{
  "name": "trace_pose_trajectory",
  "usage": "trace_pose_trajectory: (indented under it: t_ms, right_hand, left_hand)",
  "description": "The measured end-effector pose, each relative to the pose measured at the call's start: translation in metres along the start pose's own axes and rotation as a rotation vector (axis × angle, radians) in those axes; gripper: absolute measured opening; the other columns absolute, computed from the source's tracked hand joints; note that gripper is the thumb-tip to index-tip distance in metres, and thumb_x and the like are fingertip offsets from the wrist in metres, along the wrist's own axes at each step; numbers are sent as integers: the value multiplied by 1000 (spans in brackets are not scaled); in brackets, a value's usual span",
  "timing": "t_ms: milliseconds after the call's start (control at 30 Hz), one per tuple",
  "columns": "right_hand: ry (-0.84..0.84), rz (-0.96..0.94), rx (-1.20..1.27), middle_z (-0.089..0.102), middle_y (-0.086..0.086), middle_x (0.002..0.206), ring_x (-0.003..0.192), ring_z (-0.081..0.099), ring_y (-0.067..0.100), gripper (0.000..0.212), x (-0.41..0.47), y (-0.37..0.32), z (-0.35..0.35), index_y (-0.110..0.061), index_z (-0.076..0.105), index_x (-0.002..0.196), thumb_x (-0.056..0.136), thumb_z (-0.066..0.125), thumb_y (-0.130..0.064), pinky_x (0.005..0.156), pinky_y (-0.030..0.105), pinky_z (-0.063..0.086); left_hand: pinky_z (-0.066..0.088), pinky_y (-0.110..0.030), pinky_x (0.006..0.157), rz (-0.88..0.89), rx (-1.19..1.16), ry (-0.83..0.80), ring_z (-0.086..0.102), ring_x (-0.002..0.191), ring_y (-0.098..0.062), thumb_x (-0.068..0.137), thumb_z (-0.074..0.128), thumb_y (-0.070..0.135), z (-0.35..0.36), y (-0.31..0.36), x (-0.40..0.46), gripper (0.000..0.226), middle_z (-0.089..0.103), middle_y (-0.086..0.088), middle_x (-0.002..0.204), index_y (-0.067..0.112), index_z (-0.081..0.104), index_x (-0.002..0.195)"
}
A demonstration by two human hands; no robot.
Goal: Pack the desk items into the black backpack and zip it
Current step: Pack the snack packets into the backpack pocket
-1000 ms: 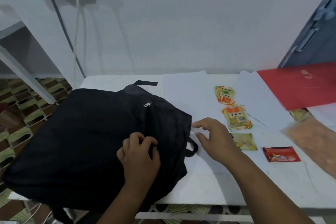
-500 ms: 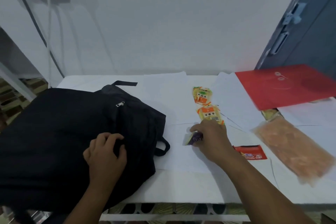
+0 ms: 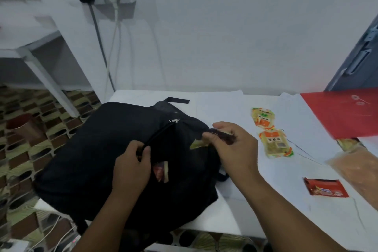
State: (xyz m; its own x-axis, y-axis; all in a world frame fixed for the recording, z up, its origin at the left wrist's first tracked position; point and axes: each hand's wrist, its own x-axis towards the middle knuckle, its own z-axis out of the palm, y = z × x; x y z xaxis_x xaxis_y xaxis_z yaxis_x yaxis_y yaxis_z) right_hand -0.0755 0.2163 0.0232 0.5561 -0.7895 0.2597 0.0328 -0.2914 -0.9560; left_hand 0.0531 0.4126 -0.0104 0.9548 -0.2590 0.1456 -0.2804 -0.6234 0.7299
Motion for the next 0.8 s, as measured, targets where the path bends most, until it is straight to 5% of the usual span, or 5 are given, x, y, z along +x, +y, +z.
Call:
trace_pose_trajectory:
  t_ms: [167, 300, 400, 567, 800]
  right_hand:
    - [-163, 110, 92, 74, -10, 97, 87, 69, -1, 21, -22, 5, 61, -19, 67, 70, 74, 86, -11, 75, 11, 49]
    - [-567, -82, -198, 65, -14, 117, 107, 61, -4, 32, -28, 26, 77, -28, 64, 72, 68, 75, 2, 90, 18, 48]
    - [-803, -106, -232, 62, -16, 123, 117, 58, -2, 26, -30, 26, 76, -26, 70, 90, 70, 72, -8, 99, 22, 47]
    - [-662, -218, -576, 54, -24, 126, 120, 48, -3, 42, -29, 18, 80, -36, 65, 116, 78, 71, -53, 100, 33, 39]
    - [-908, -300, -972, 38, -7, 143, 122, 31, 22, 48, -30, -1, 94, -42, 48, 140, 96, 47, -22, 97, 41, 24]
  left_hand:
    - [42, -10, 57, 72, -112, -47, 61, 72, -2, 96, 66, 23, -35, 2, 18, 14, 66, 5, 74, 19, 62, 82]
    - [44, -12, 58, 205, -89, -70, 60, 69, -6, 92, 70, 22, -47, 10, 27, 16, 64, 5, 69, 18, 62, 78]
    - [46, -19, 58, 268, -28, -136, 59, 66, -6, 90, 72, 24, -50, 10, 28, 19, 62, 9, 66, 21, 61, 76]
    - [46, -15, 59, 245, -88, -176, 58, 65, -3, 89, 73, 22, -49, 5, 26, 19, 62, 9, 65, 21, 61, 74]
    - [44, -14, 59, 221, -168, -219, 53, 60, -2, 88, 73, 16, -44, 6, 22, 19, 59, 6, 64, 18, 61, 73]
